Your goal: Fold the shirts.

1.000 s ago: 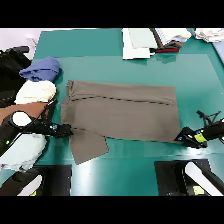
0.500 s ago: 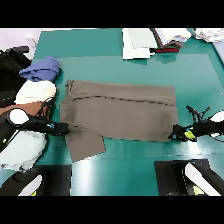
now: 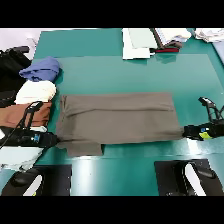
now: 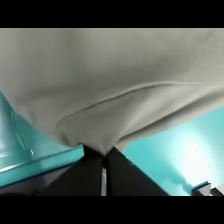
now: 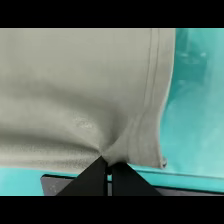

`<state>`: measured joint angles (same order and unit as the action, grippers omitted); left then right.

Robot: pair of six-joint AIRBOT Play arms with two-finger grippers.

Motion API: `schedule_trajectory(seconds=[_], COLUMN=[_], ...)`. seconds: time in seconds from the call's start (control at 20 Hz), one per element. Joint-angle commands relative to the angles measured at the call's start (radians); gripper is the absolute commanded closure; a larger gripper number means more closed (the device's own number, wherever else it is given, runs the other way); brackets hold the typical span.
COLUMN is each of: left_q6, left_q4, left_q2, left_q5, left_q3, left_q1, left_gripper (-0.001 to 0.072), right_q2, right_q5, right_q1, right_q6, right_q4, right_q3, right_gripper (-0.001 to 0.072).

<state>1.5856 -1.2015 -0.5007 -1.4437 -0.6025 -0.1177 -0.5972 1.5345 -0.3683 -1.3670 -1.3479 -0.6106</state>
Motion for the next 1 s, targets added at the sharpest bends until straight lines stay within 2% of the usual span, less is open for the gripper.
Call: schedule_trajectory(seconds=[0.0,0.15,0.35,0.6,0.8,0.85,0.9,0.95], left_q6=[0.006,-0.056,-0.08,-0.105,-0.124,-0.131,-0.127,-0.126], left_q4=[-0.01,-0.031,-0.089,-0.131,-0.13,-0.131,-0.13,-0.13], left_q2=[0.019,-0.109,-0.366,-0.635,-0.705,-0.705,-0.705,-0.703], left_q5=[0.044,0.196,0.4,0.508,0.556,0.565,0.57,0.565], left_q3=[-0.004,-0.022,-0.148,-0.338,-0.407,-0.41,-0.417,-0.427], left_q1=[0.001,0.001,0.001,0.001,0.001,0.001,0.001,0.001], left_gripper=[0.0688,0.0687,0.0686,0.0685,0.0683,0.063,0.03,0.0143], right_q2=[0.036,-0.103,-0.381,-0.669,-0.779,-0.79,-0.796,-0.798], right_q5=[0.014,-0.053,-0.169,-0.189,-0.183,-0.193,-0.211,-0.221], right_q1=[0.005,0.059,0.176,0.264,0.285,0.284,0.277,0.262], right_q6=[-0.006,-0.006,-0.043,-0.075,-0.084,-0.081,-0.067,-0.05], right_q4=[-0.031,-0.033,-0.033,-0.031,0.021,0.039,0.059,0.085], right_q3=[-0.063,-0.151,-0.306,-0.512,-0.613,-0.629,-0.642,-0.655], right_gripper=[0.0699,0.0699,0.0699,0.0699,0.0696,0.0693,0.0577,0.0409])
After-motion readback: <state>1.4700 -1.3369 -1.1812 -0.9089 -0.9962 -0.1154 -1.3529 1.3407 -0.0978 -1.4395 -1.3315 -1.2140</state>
